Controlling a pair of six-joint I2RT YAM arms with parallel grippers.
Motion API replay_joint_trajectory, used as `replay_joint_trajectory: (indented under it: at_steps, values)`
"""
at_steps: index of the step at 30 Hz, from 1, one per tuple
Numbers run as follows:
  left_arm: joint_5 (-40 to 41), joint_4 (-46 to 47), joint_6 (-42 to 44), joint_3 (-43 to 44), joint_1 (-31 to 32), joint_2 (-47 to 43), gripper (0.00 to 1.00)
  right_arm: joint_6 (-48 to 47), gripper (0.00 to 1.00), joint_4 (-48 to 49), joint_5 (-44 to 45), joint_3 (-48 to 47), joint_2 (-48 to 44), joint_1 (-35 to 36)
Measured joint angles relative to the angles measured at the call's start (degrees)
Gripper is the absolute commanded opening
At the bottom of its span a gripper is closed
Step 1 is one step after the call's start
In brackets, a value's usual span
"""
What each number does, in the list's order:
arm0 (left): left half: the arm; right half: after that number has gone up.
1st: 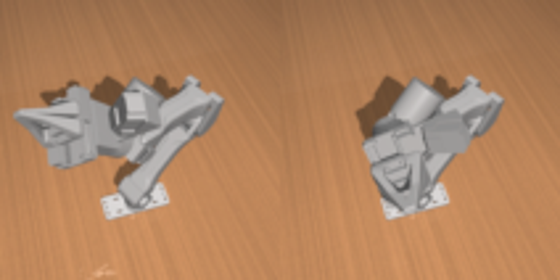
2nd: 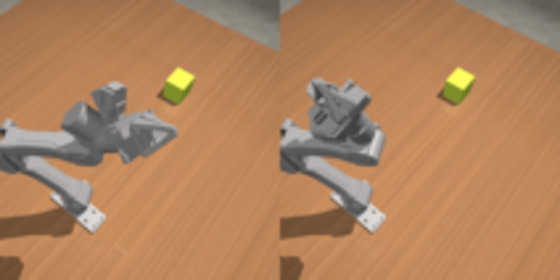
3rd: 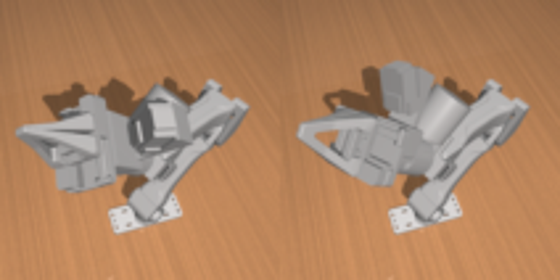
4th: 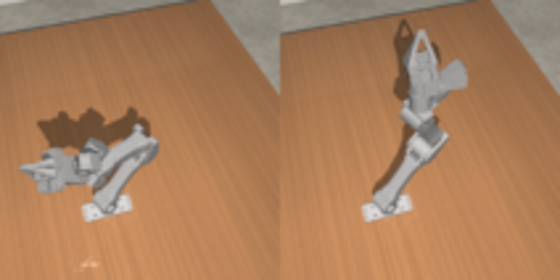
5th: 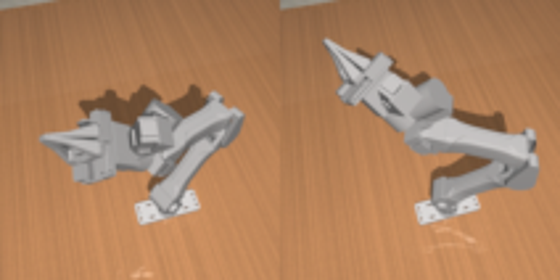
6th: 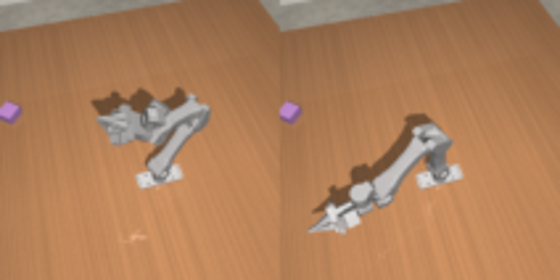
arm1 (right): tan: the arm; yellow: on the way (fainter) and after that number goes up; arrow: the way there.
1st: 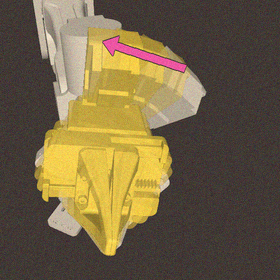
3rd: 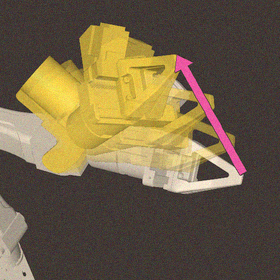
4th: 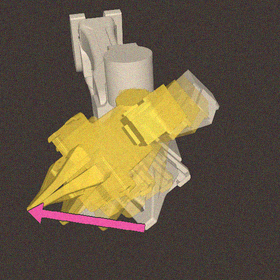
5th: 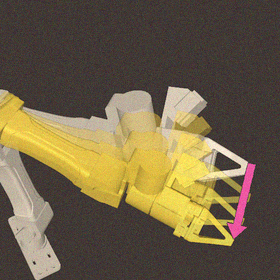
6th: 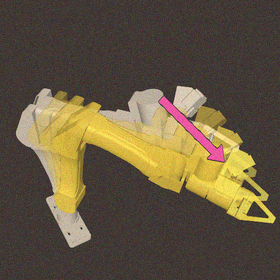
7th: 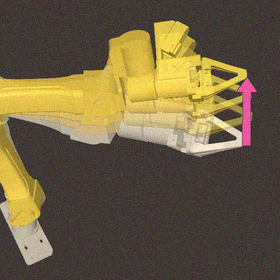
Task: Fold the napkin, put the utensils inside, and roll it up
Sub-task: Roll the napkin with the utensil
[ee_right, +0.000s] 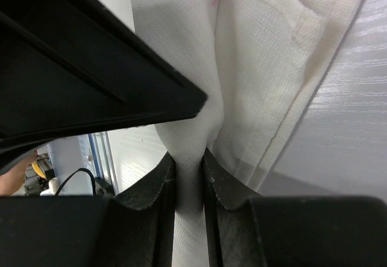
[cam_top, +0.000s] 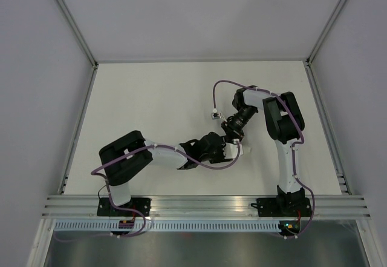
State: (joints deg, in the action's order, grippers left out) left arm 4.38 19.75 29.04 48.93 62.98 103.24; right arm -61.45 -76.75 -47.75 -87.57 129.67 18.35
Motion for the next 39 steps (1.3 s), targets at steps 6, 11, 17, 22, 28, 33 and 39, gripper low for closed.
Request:
replay_joint_trajectory:
  at_steps: [6,11,17,22,28,33,39]
  values:
    - [-4.2,-2.8,-3.2,2.2,-2.9,1.8,0.41,0.3,0.19,0.0,-0.1,0.0,0.0,-0.1]
    - [-9.9,-6.5,-5.0,4.0,-4.8,2.2,0.16,1.7,0.43,1.2,-0.3,0.9,-0.7,-0.2]
    - [-18.1,-12.7,-6.7,8.6,-8.3,3.8,0.02,3.9,0.63,5.9,0.3,5.7,-6.2,-0.2]
    - [-26.4,-18.4,-6.8,12.8,-10.6,5.5,0.02,10.4,0.7,15.0,1.1,11.0,-12.4,-2.1]
    - [-36.1,-23.0,-9.6,18.7,-15.3,9.9,0.02,16.8,0.73,33.0,5.7,18.8,-22.3,-3.7]
    - [-42.6,-26.2,-9.7,22.7,-16.4,13.0,0.02,21.8,0.74,46.2,9.2,26.4,-28.8,-6.2]
    - [-52.9,-32.3,-8.4,30.0,-16.5,17.9,0.02,24.6,0.75,58.4,16.4,36.8,-38.8,-8.6]
